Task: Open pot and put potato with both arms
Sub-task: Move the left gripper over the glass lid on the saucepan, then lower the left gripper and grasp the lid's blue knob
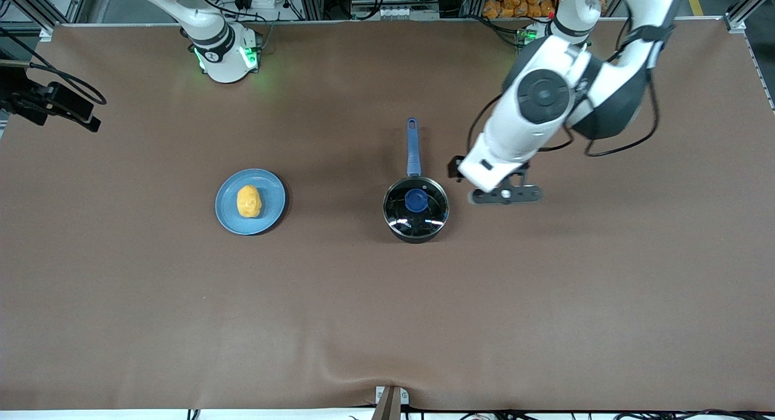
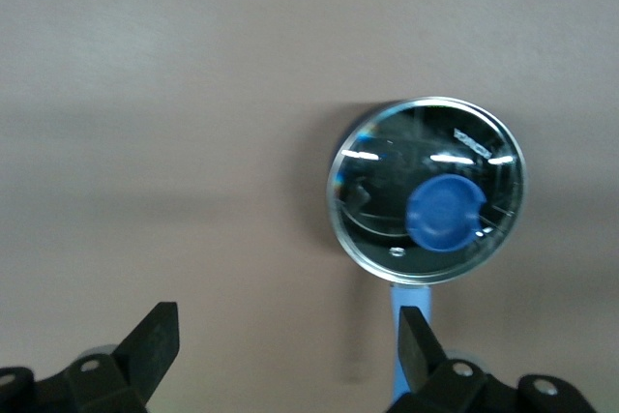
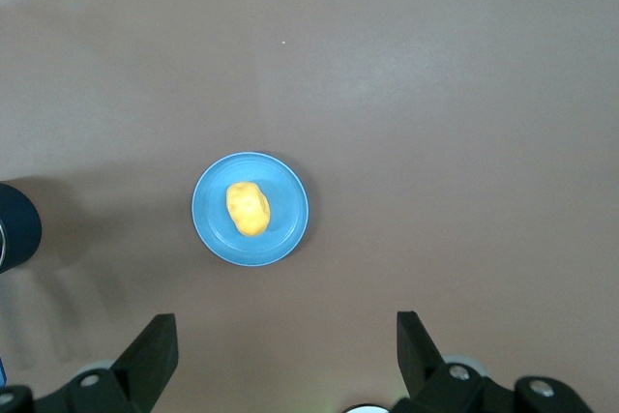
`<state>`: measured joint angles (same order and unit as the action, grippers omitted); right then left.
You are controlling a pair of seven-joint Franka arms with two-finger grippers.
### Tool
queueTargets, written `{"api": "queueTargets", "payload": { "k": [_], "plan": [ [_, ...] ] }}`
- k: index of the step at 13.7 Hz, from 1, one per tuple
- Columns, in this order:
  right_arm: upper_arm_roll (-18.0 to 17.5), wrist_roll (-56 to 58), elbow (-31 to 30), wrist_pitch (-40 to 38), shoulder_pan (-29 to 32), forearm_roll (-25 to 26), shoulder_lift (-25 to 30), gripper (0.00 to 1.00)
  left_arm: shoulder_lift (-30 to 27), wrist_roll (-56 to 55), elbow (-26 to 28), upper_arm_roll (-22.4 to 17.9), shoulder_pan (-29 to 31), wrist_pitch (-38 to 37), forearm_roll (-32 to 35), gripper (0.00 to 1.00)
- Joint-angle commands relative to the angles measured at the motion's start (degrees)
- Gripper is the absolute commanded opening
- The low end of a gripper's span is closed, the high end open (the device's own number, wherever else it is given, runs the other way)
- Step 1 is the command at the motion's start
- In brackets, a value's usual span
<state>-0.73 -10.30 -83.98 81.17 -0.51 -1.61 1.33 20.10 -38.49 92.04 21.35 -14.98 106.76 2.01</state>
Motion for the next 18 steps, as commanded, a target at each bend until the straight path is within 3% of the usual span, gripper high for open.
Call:
{"api": "queueTargets", "payload": {
  "k": [1,7,18],
  "plan": [
    [-0.58,-0.51,-1.18,0.04,1.13,-1.03,1.22,1.0,7.04,-6.22,-6.33,-0.35,-3.37,2.38,3.43,1.0],
    [-0.58,-0.51,-1.18,0.04,1.13,-1.03,1.22,1.0,14.79,-16.18,-7.14,-0.61,-10.06,8.2,11.25,1.0],
    [-0.58,-0.51,-1.18,0.04,1.13,-1.03,1.22,1.0,17.25,-16.18,-7.05,-0.7,-10.16,12.6,11.52,1.0]
  ]
}}
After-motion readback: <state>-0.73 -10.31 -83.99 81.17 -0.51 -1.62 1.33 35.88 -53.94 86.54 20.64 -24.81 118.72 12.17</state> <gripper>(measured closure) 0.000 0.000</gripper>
